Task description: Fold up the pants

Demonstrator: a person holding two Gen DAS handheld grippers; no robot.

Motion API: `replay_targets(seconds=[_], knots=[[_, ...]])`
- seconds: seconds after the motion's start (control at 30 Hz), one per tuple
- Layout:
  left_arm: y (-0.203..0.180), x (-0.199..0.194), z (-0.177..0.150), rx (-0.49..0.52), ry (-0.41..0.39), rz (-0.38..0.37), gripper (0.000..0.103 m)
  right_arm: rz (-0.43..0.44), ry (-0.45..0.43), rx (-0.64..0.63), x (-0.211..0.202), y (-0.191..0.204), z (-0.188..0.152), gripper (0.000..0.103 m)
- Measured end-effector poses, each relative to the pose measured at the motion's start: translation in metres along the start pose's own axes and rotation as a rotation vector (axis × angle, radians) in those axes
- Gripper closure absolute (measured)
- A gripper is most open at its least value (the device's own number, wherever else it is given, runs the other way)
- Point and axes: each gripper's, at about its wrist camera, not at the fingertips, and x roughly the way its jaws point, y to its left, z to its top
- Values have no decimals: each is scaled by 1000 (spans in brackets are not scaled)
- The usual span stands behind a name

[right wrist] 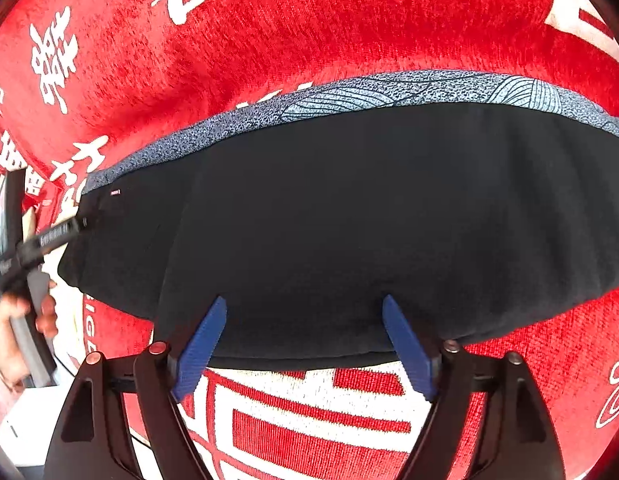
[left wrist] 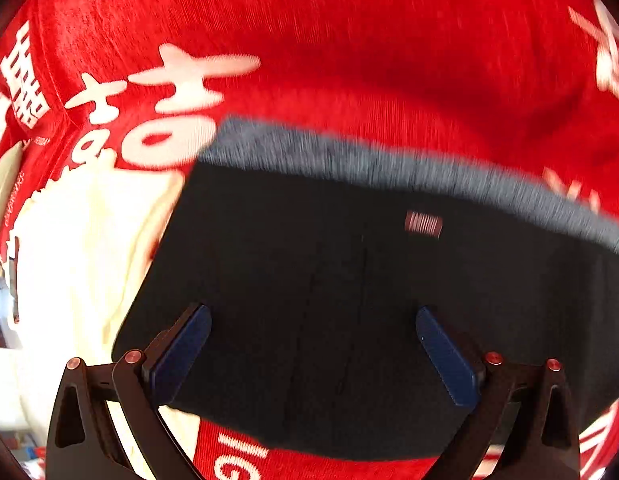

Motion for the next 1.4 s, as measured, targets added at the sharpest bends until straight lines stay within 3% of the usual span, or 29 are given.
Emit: replay_targets(seconds=[0.07, 0.17, 0.2, 0.3, 0.4, 0.47, 0.6, 0.67, 0.8, 0.83, 0.93, 1.17, 1.2, 1.23, 1.4], knots=[[-3, -1, -7, 28, -50, 3, 0, 24, 13, 18, 2, -1, 3, 13], [-2, -1, -6, 34, -48, -14, 0, 67, 60, 31, 4, -4, 8, 7], [0, 0, -6, 31, -42, -24, 0, 97, 68, 61, 1, -6, 10, 6], [7, 7, -2, 31, -37, -46, 0, 304, 21, 147, -17, -8, 1, 6], [8, 8, -2, 28, -30, -33, 0, 393, 54, 155, -14, 8, -19, 6], [-1, -4, -2, 26, -2, -48, 0, 393, 118, 175, 3, 18, -34, 7], [-28, -37, -12, 43, -27, -207, 0, 402, 96, 221, 19, 22, -44, 27], [-49, -42, -21, 67, -13, -265, 11, 413, 76, 242, 20, 22, -44, 36], [-81, -22, -40, 82, 80, -320, 54, 414, 58, 309, 21, 11, -38, 53], [-84, -18, -44, 75, 94, -338, 58, 419, 59, 335, 22, 7, -38, 54], [-89, -19, -52, 80, 68, -350, 58, 424, 57, 407, 22, -8, -42, 54], [-105, -12, -69, 203, -1, -269, 58, 452, 50, 518, 30, -19, -42, 54], [-104, -13, -69, 193, 6, -276, 58, 460, 56, 554, 34, -20, -39, 63], [-105, -14, -69, 181, 14, -287, 58, 460, 58, 570, 35, -20, -37, 99], [-101, -26, -73, 175, 34, -324, 61, 440, 14, 505, 10, -8, -29, 98]])
